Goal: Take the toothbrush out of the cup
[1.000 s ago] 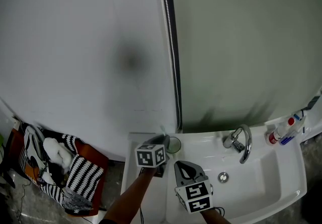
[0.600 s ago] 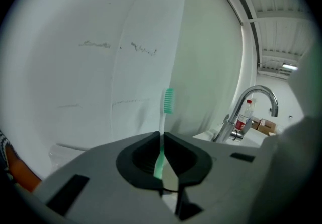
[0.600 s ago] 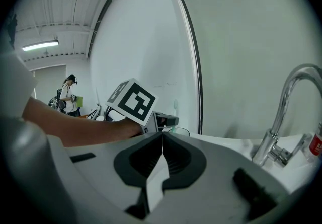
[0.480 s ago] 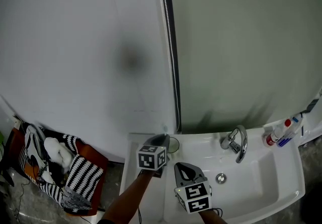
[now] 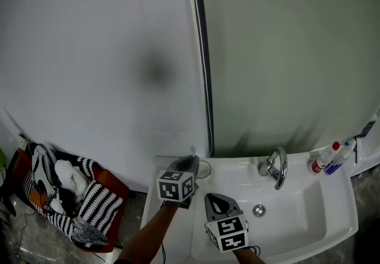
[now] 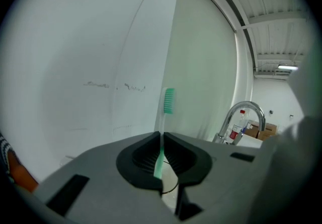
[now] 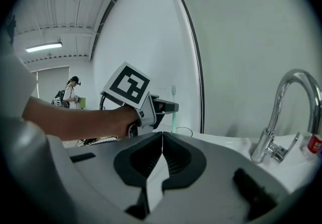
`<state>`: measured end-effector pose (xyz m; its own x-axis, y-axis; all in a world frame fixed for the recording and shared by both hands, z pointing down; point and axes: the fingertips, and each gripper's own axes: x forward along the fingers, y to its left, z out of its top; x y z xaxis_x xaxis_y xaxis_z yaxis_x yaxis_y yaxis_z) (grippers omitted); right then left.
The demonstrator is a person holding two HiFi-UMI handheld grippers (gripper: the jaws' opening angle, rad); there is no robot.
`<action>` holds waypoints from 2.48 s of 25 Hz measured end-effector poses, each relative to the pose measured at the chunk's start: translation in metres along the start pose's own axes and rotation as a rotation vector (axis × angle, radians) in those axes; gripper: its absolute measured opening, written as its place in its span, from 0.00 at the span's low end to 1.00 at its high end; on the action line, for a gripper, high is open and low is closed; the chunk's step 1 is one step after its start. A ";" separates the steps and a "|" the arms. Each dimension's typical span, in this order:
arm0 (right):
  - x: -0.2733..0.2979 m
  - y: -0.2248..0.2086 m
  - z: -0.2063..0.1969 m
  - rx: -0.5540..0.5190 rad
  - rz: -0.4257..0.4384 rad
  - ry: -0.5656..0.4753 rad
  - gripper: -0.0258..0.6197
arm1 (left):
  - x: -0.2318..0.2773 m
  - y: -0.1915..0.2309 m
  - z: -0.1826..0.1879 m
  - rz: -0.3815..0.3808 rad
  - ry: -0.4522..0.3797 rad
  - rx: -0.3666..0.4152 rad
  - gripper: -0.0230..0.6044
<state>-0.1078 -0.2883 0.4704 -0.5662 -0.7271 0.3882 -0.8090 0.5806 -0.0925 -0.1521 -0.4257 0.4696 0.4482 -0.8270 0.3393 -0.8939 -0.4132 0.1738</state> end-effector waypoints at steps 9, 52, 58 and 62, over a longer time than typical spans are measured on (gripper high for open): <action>-0.018 0.006 -0.004 0.005 0.017 -0.011 0.06 | -0.028 -0.015 0.019 0.012 -0.054 0.020 0.09; -0.091 0.005 -0.045 0.071 0.117 -0.028 0.06 | -0.152 -0.147 -0.052 0.074 -0.082 -0.034 0.09; -0.099 0.008 -0.044 0.062 0.133 -0.038 0.06 | -0.162 -0.152 -0.059 0.107 -0.087 -0.042 0.09; -0.104 0.007 -0.043 0.056 0.134 -0.049 0.06 | -0.168 -0.158 -0.065 0.121 -0.088 -0.039 0.09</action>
<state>-0.0479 -0.1929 0.4693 -0.6756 -0.6621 0.3243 -0.7324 0.6532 -0.1922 -0.0863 -0.1966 0.4457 0.3340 -0.9008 0.2776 -0.9397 -0.2951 0.1730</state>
